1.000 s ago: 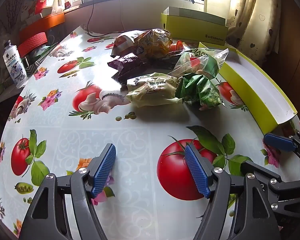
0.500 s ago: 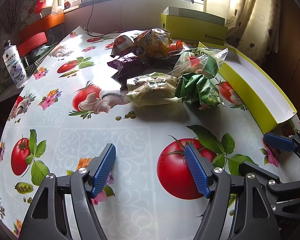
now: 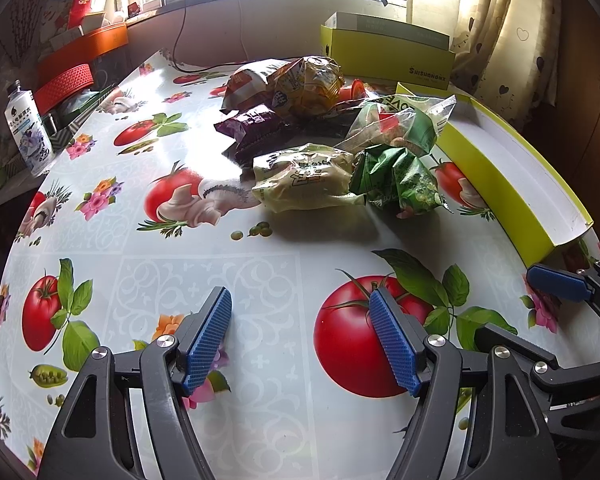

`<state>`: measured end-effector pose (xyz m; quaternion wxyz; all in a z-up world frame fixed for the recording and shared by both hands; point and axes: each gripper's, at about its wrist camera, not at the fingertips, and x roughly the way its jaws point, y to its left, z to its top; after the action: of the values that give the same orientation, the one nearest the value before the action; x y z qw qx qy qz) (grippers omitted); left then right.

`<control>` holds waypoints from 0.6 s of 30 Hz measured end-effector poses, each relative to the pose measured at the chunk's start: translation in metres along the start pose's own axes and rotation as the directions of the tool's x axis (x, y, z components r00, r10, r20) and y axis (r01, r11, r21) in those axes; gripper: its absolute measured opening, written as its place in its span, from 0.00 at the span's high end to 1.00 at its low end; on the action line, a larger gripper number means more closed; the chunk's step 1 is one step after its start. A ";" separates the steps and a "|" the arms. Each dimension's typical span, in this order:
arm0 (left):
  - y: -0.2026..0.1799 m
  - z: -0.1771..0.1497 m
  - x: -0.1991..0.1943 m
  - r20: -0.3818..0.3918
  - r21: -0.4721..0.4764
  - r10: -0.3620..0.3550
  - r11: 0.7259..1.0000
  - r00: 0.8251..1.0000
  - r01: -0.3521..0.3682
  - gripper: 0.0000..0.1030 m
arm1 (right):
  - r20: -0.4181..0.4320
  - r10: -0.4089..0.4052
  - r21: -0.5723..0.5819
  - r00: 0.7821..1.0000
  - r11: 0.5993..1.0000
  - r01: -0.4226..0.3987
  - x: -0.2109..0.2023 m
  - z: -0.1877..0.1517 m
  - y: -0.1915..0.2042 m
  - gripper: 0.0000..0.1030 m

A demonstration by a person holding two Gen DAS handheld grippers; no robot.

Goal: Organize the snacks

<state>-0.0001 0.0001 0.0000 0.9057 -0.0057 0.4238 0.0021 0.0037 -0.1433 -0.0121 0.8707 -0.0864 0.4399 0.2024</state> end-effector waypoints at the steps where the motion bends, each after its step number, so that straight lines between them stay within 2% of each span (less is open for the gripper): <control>1: 0.000 0.000 0.000 0.000 0.000 0.000 1.000 1.000 0.000 0.30 | 0.000 0.000 0.000 1.000 1.000 0.000 0.000 0.000 0.000 0.29; 18: 0.001 0.000 0.000 -0.005 0.000 0.000 1.000 1.000 0.000 0.30 | -0.004 -0.002 0.002 1.000 1.000 0.002 0.001 0.000 0.000 0.24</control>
<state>-0.0001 0.0006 0.0002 0.9046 -0.0058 0.4263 0.0021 0.0042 -0.1435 -0.0129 0.8701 -0.0862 0.4416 0.2010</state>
